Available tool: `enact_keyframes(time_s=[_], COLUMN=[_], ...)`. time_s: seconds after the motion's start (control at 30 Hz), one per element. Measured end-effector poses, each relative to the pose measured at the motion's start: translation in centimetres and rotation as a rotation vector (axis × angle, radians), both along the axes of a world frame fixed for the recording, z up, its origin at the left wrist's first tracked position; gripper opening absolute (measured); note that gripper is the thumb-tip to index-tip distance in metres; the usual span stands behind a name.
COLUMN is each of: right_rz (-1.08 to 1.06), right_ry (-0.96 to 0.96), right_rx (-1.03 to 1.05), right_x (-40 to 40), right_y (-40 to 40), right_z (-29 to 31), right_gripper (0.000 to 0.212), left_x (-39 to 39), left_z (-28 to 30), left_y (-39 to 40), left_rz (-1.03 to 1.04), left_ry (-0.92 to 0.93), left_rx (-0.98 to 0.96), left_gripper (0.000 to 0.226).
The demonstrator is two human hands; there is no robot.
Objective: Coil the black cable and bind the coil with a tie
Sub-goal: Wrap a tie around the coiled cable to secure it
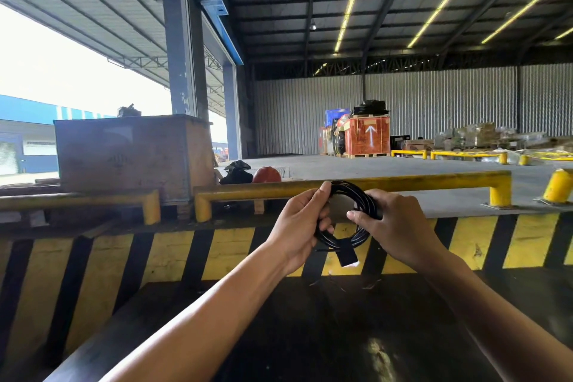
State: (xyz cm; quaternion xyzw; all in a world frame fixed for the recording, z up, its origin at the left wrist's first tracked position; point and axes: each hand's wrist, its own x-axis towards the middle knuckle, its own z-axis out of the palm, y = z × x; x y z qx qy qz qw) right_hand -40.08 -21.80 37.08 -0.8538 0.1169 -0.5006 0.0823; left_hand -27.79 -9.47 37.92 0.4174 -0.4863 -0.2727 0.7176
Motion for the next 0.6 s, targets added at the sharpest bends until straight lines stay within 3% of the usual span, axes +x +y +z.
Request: enact_keyframes(time_s=[0.17,0.3,0.4,0.47,0.6], right_rz=[0.174,0.274,0.434,0.401,0.337], right_ry=[0.016,-0.112,0.033,0.131,0.125], right_rx=[0.123,0.098,0.110,0.075,0.155], right_x=[-2.0,-3.1,-2.8,-2.1,-1.0], right_y=[0.1,0.9,2.3,2.6,2.5], right_z=[1.6,2.9,2.7,2.0,0.8], right_gripper=[0.034,0.018,0.019,0.019,0.021], left_x=[0.4,0.8,0.2,-0.2,-0.9], left_z=[0.2,0.2,0.4,0.4,0.3], left_y=[-0.2,-0.3,-0.4,-0.5,-0.4], left_rz=[0.132,0.226,0.241,0.237,0.249], left_ry=[0.051,0.058,0.079,0.081,0.033], left_rx=[0.034,0.037,0.016,0.009,0.008], left_gripper=[0.027,0.028,0.026,0.027,0.031])
